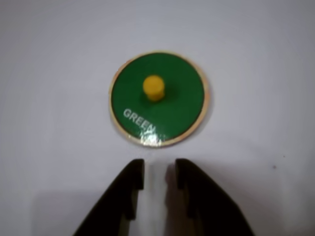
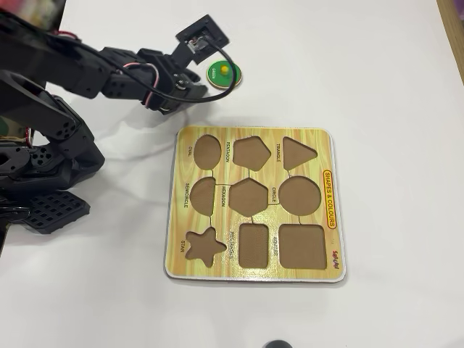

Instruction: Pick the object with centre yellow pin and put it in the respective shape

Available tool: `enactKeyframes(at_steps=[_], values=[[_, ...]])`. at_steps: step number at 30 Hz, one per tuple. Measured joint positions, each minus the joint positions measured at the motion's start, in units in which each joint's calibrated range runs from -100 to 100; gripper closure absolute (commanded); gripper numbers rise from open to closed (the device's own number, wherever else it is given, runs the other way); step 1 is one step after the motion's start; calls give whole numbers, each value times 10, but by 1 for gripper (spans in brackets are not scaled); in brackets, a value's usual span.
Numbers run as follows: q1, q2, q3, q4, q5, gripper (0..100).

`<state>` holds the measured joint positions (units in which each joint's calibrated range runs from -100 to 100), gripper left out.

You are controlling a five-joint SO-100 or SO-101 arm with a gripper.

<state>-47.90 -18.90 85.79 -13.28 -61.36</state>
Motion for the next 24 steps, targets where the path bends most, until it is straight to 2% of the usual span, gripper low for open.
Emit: enactKeyframes(at_steps=[5,9,14,24], values=[[12,41,-53,0,28,91],[13,79,-84,1,30,91],[13,126,-129,4,30,80],[7,193,-192,3,30,80]])
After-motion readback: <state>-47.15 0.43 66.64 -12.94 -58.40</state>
